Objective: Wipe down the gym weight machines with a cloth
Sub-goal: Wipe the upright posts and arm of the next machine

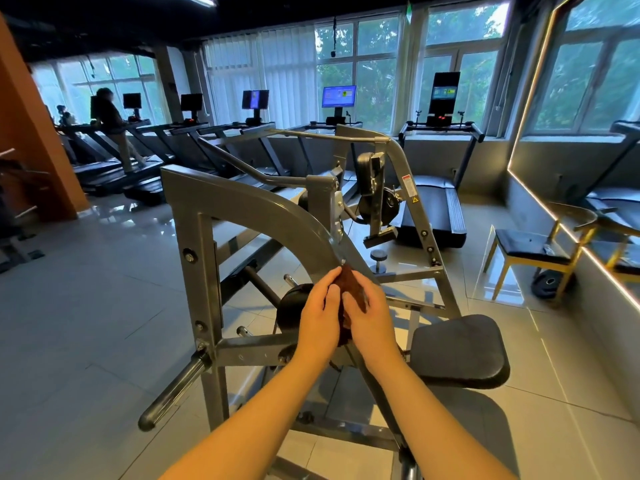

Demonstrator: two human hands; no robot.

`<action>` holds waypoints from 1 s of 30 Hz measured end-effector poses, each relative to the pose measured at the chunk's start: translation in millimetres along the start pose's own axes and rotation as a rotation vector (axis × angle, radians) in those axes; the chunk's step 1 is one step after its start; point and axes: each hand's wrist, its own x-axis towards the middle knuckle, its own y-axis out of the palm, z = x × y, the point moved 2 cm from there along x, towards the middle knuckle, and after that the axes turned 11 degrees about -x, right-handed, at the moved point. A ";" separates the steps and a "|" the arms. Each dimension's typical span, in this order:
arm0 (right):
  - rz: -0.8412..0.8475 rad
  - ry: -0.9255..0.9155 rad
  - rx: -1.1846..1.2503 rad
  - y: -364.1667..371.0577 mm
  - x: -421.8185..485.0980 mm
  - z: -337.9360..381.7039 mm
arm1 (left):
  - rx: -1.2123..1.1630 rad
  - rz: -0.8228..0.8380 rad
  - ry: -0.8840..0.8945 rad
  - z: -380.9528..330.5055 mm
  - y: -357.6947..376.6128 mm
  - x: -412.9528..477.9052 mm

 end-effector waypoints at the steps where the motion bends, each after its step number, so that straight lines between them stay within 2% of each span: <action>1: -0.054 0.004 -0.018 -3.8 3.3 0.2 | -0.007 0.020 -0.002 -1.5 2.6 -0.2; 3: -0.142 -0.035 -0.118 -13.0 10.8 3.9 | 0.057 0.012 0.033 -1.4 2.5 0.1; 6: -0.236 -0.086 -0.192 -20.4 26.1 17.6 | 0.183 -0.085 0.078 5.5 -5.4 4.5; 10: -0.076 -0.173 -0.328 3.1 50.0 28.3 | 0.189 -0.039 0.010 16.4 -7.8 7.7; 14: -0.027 -0.150 -0.281 14.3 57.6 7.9 | 0.178 0.019 -0.002 24.1 -5.2 6.4; 20: -0.040 0.047 -0.263 -0.2 30.3 -38.3 | 0.261 0.093 0.011 31.4 -11.7 10.4; 26: 0.002 -0.098 -0.166 16.6 41.6 11.9 | 0.276 0.127 0.035 28.4 -17.8 12.9; 30: -0.056 -0.027 -0.164 16.1 28.5 -17.4 | 0.286 0.147 0.030 31.3 -21.9 13.3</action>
